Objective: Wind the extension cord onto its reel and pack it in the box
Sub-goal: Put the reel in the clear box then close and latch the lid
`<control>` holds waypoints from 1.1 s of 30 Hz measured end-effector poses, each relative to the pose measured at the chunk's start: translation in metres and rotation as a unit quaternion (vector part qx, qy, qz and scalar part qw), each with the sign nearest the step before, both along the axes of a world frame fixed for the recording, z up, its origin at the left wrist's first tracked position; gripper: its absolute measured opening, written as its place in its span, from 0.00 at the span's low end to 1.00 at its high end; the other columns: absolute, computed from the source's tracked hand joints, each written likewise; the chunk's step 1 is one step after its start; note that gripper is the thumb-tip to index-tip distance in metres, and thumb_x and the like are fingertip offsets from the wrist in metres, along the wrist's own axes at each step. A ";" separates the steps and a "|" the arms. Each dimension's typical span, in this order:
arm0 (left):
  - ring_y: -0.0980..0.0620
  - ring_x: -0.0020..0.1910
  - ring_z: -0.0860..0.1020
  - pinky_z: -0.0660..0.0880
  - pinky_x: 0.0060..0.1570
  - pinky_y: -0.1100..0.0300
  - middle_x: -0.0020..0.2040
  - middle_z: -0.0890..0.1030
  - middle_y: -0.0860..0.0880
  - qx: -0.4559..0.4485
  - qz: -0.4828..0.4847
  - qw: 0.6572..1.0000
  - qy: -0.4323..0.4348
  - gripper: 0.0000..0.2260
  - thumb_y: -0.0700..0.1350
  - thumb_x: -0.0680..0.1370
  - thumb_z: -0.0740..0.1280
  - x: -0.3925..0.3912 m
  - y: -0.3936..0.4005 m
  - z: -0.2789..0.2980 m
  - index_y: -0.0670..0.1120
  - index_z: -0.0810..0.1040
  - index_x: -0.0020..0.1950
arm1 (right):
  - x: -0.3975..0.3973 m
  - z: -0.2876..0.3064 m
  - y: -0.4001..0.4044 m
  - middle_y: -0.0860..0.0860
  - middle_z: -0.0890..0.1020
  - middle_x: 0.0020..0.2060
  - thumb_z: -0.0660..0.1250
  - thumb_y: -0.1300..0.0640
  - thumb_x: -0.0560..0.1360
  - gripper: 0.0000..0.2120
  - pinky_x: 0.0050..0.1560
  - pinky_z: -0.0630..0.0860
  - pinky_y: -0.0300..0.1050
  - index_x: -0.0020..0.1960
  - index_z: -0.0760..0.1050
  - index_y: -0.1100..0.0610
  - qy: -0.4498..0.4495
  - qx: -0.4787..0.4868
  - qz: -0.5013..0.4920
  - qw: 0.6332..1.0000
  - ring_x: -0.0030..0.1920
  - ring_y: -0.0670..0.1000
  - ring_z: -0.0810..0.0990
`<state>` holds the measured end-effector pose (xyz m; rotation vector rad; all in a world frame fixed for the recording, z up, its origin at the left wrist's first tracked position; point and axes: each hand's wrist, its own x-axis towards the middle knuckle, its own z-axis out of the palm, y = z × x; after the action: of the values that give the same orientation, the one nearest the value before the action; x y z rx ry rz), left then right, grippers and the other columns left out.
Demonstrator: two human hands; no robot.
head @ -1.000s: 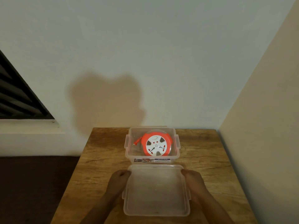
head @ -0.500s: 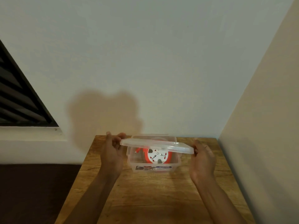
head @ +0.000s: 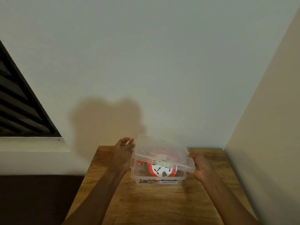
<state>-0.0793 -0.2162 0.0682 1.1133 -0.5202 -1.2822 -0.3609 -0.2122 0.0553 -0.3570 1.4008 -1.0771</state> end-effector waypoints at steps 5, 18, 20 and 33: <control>0.41 0.50 0.84 0.84 0.34 0.56 0.57 0.82 0.43 0.025 -0.009 0.998 -0.056 0.11 0.33 0.81 0.67 0.007 -0.014 -0.002 0.46 0.77 0.60 | -0.001 0.003 -0.017 0.62 0.79 0.60 0.66 0.71 0.75 0.23 0.53 0.79 0.65 0.68 0.72 0.60 -0.022 -0.057 -0.005 0.998 0.53 0.65 0.81; 0.46 0.51 0.82 0.80 0.41 0.57 0.56 0.84 0.43 0.113 -0.049 0.967 -0.223 0.10 0.31 0.80 0.69 0.026 -0.036 -0.027 0.44 0.81 0.57 | 0.005 -0.015 -0.043 0.57 0.83 0.51 0.70 0.69 0.74 0.13 0.48 0.82 0.63 0.54 0.78 0.56 0.084 -0.064 -0.005 0.994 0.48 0.62 0.84; 0.45 0.54 0.82 0.81 0.44 0.55 0.57 0.83 0.43 0.125 -0.055 0.961 -0.239 0.11 0.30 0.80 0.67 0.026 -0.034 -0.034 0.42 0.80 0.59 | 0.008 -0.024 -0.039 0.59 0.84 0.48 0.70 0.69 0.74 0.09 0.40 0.83 0.54 0.51 0.79 0.58 0.113 -0.062 0.006 0.992 0.45 0.60 0.84; 0.48 0.46 0.84 0.79 0.33 0.62 0.45 0.85 0.49 0.093 -0.052 0.931 -0.348 0.13 0.28 0.74 0.72 0.021 -0.028 -0.060 0.47 0.83 0.45 | 0.014 -0.061 -0.030 0.55 0.84 0.51 0.68 0.65 0.77 0.13 0.40 0.83 0.49 0.61 0.79 0.59 0.268 -0.111 0.039 0.956 0.45 0.53 0.83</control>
<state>-0.0588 -0.2437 0.0080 1.7298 -1.0077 -1.0105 -0.3466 -0.2423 -0.0055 -0.9147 1.7229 -1.1223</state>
